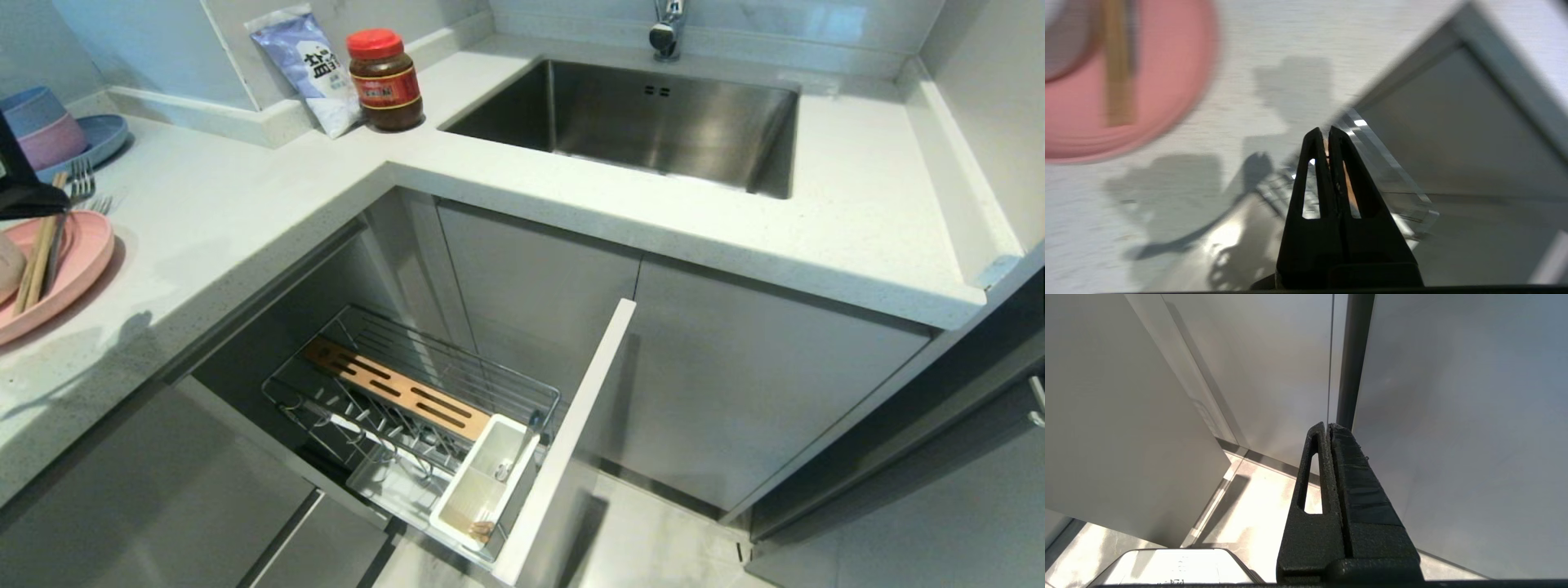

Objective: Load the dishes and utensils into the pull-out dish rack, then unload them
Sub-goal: Close the cupboard

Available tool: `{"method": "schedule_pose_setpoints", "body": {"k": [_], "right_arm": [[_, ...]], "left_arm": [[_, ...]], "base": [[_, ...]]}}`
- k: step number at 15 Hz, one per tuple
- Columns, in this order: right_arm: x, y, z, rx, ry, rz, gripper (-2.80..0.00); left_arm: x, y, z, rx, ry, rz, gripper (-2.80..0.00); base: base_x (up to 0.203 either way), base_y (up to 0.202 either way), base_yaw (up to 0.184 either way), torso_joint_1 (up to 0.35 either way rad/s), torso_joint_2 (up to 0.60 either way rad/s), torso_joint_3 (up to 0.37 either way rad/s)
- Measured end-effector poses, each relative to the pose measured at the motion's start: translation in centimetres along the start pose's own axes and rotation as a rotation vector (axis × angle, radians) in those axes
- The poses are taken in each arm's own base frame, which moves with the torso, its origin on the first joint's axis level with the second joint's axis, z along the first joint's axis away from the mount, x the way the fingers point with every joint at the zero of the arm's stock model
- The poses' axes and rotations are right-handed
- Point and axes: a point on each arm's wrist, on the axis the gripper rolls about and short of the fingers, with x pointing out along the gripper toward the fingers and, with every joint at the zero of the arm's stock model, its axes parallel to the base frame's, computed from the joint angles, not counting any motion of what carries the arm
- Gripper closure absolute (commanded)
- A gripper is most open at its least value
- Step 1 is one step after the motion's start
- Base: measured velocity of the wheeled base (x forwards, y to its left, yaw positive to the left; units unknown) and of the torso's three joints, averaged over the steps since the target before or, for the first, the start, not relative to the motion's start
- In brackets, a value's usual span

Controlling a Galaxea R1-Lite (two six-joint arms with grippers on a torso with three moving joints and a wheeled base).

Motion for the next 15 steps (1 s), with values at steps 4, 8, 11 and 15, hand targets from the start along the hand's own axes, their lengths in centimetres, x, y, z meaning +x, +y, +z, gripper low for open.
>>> {"method": "schedule_pose_setpoints", "body": {"k": [4,8,11,15], "right_arm": [[0.0,0.0,0.0,0.0,0.0,0.0,0.0],[0.0,0.0,0.0,0.0,0.0,0.0,0.0],[0.0,0.0,0.0,0.0,0.0,0.0,0.0],[0.0,0.0,0.0,0.0,0.0,0.0,0.0]], "left_arm": [[-3.9,-3.7,-1.3,-0.059,-0.03,-0.366,0.0],[-6.2,-6.6,-3.7,-0.083,0.114,-0.682,0.0],[-6.0,-9.4,-6.1,-0.061,0.301,-0.816,0.0],[-4.3,-13.4,-9.6,-0.012,0.54,-0.858,0.0]], "base": [[0.0,0.0,0.0,0.0,0.0,0.0],[0.0,0.0,0.0,0.0,0.0,0.0],[0.0,0.0,0.0,0.0,0.0,0.0],[0.0,0.0,0.0,0.0,0.0,0.0]]}}
